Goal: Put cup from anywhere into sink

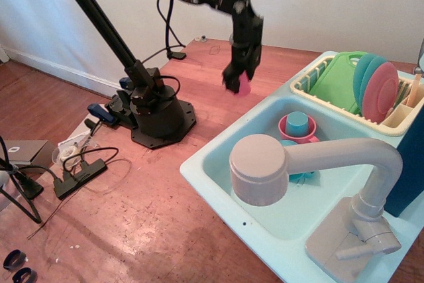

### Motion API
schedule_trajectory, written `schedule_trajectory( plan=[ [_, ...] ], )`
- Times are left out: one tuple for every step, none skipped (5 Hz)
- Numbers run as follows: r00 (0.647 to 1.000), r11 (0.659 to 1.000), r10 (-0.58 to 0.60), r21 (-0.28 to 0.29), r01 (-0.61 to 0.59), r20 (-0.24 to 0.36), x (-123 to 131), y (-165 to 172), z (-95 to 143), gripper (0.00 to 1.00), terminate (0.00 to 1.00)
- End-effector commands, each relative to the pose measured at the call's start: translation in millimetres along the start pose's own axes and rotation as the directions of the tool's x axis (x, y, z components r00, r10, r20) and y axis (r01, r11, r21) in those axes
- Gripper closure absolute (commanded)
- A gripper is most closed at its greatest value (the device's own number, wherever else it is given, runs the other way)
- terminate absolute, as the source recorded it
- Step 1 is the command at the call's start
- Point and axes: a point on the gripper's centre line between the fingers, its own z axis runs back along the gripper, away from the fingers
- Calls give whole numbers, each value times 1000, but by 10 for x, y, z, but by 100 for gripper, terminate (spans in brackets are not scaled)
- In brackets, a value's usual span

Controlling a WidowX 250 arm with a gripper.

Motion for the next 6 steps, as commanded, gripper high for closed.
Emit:
schedule_trajectory(
  plan=[
    [994,986,-111,128,109,14,282,453,828,100,0],
    [973,965,-231,125,230,-5,773,375,830,100,0],
    [949,948,-311,80,307,45,1128,268,549,100,0],
    [933,936,-352,48,349,70,1312,160,434,100,0],
    [927,938,-348,58,343,138,1371,56,381,100,0],
    [916,928,-373,68,367,149,1460,95,520,100,0]
  ],
)
